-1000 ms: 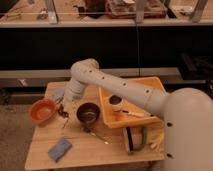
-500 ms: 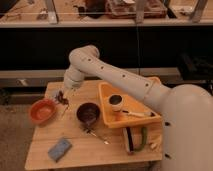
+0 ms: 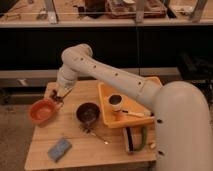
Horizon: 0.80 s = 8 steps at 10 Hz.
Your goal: Place grapes in red bowl
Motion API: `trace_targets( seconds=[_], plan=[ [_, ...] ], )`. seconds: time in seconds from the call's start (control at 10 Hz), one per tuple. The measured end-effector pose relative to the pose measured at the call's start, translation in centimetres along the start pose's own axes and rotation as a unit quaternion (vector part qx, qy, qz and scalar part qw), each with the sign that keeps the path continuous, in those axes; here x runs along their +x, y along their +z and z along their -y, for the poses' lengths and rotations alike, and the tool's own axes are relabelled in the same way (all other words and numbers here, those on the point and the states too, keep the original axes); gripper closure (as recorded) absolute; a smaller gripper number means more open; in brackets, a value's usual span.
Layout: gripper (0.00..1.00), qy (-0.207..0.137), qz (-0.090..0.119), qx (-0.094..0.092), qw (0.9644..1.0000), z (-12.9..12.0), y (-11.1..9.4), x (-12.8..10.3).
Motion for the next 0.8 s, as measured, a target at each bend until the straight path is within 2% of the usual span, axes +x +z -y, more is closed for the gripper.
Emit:
trace_targets(
  seconds=[0.6, 0.8],
  plan=[
    [1.0, 0.001, 0.002, 0.0, 1.0, 0.03, 0.04, 0.08],
    [1.0, 0.003, 0.021, 0.007, 0.9997, 0.79, 0.68, -0.56]
  ],
)
